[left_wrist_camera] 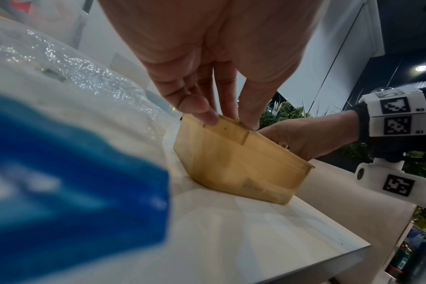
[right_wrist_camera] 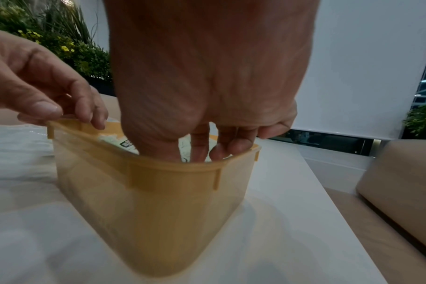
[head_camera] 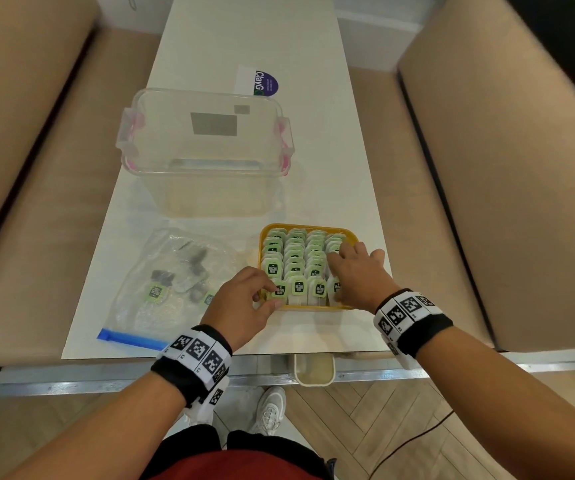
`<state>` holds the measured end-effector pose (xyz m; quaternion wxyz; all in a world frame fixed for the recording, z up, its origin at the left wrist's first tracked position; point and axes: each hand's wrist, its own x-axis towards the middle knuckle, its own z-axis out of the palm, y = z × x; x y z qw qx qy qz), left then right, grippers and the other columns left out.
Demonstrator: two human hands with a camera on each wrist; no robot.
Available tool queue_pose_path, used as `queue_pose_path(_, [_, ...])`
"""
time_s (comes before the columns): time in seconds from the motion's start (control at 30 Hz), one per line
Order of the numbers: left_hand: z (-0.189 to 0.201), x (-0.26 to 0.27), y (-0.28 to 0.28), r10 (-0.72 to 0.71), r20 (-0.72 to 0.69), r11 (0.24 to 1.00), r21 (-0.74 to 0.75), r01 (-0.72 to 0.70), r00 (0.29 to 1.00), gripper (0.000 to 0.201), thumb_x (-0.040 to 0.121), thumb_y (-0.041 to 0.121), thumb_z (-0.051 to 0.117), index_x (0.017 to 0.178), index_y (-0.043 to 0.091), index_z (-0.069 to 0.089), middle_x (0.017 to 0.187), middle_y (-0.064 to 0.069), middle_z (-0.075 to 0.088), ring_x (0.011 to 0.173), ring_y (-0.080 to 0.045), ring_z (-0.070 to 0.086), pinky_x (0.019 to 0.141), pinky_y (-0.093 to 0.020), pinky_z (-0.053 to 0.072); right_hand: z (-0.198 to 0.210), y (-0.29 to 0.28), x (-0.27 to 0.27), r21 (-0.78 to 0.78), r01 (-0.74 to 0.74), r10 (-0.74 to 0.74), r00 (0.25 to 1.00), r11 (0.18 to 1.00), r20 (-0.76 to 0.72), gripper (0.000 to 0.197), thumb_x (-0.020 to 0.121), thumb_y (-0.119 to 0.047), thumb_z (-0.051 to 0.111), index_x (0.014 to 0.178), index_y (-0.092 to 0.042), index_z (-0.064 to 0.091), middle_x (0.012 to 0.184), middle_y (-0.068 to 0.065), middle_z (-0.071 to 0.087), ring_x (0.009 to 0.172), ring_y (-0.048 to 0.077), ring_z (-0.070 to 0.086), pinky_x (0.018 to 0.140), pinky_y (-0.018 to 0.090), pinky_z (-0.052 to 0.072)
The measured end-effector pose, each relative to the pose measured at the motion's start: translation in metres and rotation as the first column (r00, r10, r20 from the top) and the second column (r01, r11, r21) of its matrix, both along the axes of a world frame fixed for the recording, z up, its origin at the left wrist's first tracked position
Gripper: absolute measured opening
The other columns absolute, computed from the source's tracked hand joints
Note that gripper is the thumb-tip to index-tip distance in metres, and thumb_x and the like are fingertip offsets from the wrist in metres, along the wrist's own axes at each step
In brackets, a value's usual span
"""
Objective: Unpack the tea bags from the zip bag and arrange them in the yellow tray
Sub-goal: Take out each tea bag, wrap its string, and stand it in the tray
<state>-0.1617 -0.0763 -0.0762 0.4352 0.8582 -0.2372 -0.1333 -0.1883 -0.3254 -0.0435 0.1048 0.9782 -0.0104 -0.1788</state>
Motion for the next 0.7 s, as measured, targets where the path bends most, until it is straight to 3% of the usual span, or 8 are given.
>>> queue_pose_path(0.2, [0.001,-0.001,0.001,-0.006,-0.009,1.0,0.014,0.006,1.0,0.018,0.083,0.025,0.08,0.098,0.023,0.071,0.109,0.01,0.06,0.078,-0.001,0.054,0.077,-0.021,0.046,0.002,-0.001,-0.004,-0.027,-0.013,0.014,1.0,1.0,0.018,0.027,0.073,-0.021,0.065,0.099,-0.019,0.058,0.109,0.006,0.047,0.101,0.031,0.041,0.081,0.045,0.031])
queue_pose_path(0.37, [0.015,-0.002,0.018,0.039,0.005,0.999,0.013,-0.039,0.999,0.023,0.088,0.035,0.075,0.11,0.03,0.07,0.124,0.021,0.052,0.084,0.0,0.057,0.073,-0.004,0.037,0.019,-0.004,-0.001,0.009,0.06,-0.06,0.997,0.998,0.053,0.031,0.078,-0.043,0.066,0.1,-0.023,0.058,0.113,0.003,0.045,0.105,0.027,0.04,0.083,0.043,0.033])
queue_pose_path(0.47, [0.035,-0.004,0.064,0.142,0.065,0.989,-0.057,-0.139,0.988,0.012,0.092,0.036,0.065,0.1,0.03,0.07,0.108,0.02,0.06,0.084,-0.007,0.06,0.066,-0.008,0.04,0.043,0.001,-0.01,0.241,0.145,-0.211,0.939,0.96,0.272,0.028,0.077,-0.042,0.07,0.094,-0.023,0.059,0.103,-0.001,0.045,0.101,0.025,0.045,0.081,0.042,0.036])
queue_pose_path(0.53, [0.044,-0.01,0.108,0.22,0.081,0.975,-0.061,-0.216,0.972,0.015,0.089,0.034,0.056,0.088,0.029,0.07,0.09,0.015,0.067,0.079,-0.008,0.06,0.062,-0.015,0.041,0.054,0.025,-0.019,0.419,0.074,-0.254,0.884,0.905,0.392,0.026,0.076,-0.038,0.074,0.09,-0.022,0.059,0.098,-0.004,0.046,0.096,0.022,0.048,0.078,0.04,0.038])
queue_pose_path(0.63, [0.034,-0.026,0.168,0.288,0.067,0.951,0.1,-0.293,0.955,0.021,0.083,0.019,0.058,0.075,0.035,0.068,0.076,0.02,0.067,0.063,-0.001,0.057,0.056,-0.014,0.039,0.052,0.098,-0.029,0.566,-0.165,-0.1,0.908,0.807,0.407,0.03,0.076,-0.045,0.07,0.087,-0.02,0.057,0.092,-0.002,0.049,0.084,0.022,0.052,0.07,0.04,0.047])
queue_pose_path(0.7, [0.015,-0.039,0.192,0.31,0.03,0.914,0.264,-0.307,0.95,0.032,0.082,0.011,0.067,0.073,0.041,0.066,0.07,0.023,0.067,0.061,0.001,0.059,0.058,-0.016,0.041,0.04,0.151,-0.031,0.583,-0.263,0.041,0.93,0.769,0.366,0.041,0.075,-0.056,0.065,0.089,-0.019,0.053,0.092,-0.001,0.047,0.079,0.022,0.049,0.065,0.038,0.044])
